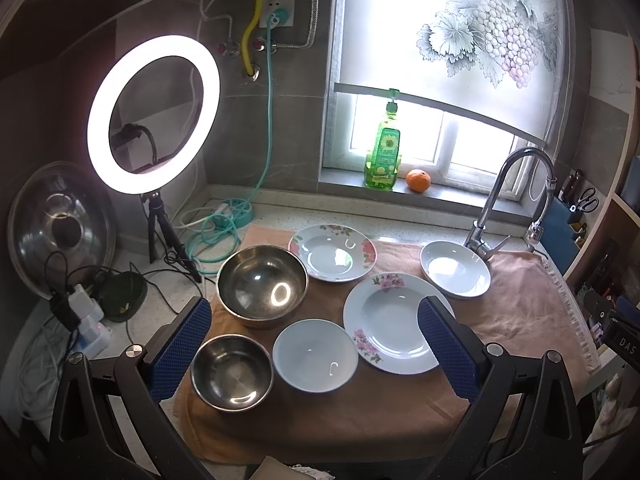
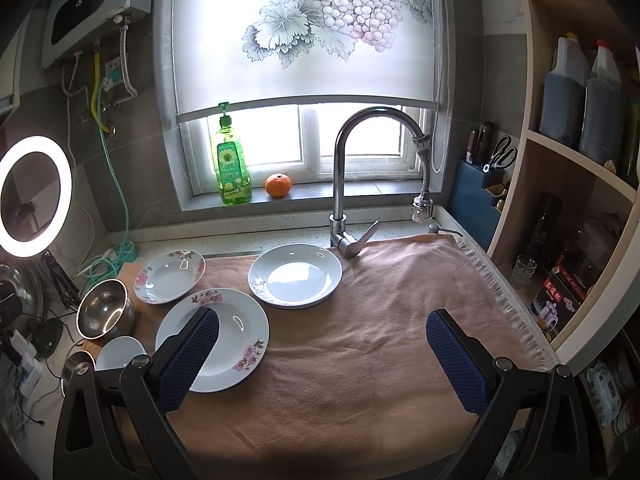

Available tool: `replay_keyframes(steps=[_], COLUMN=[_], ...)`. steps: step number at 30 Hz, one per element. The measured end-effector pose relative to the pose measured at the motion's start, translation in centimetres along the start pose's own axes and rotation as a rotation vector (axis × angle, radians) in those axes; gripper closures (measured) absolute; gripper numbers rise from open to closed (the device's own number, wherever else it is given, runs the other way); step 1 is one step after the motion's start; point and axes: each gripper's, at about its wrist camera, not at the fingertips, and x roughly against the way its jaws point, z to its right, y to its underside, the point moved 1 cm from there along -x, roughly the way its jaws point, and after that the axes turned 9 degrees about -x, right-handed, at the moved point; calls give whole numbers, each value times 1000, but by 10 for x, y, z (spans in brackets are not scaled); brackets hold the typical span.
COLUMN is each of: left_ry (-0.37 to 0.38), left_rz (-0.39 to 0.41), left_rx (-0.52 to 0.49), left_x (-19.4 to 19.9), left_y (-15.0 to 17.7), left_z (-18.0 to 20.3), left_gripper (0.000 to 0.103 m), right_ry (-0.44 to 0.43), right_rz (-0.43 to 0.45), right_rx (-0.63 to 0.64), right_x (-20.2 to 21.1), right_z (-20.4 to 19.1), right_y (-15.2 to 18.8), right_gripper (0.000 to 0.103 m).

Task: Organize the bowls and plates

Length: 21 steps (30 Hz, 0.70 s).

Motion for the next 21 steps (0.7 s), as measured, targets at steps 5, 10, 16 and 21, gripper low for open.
replay_keyframes(steps=[5, 10, 16, 21], left_ry=[2, 5, 7, 7], left_rz=[2, 5, 7, 7], left_rx=[1, 6, 9, 10], left_x=[0, -1, -2, -2], left_y=[0, 0, -1, -1], left_z=[0, -1, -1, -1], left_gripper=[1, 1, 1, 1], right_ry=[-1, -4, -5, -6], right_rz=[-1, -1, -1, -2], right_rx=[2, 7, 6, 6], right_x=[-1, -3, -3, -3], right_z=[-1, -2, -2, -3], right_y=[0, 0, -1, -1], right_gripper=[0, 0, 0, 0])
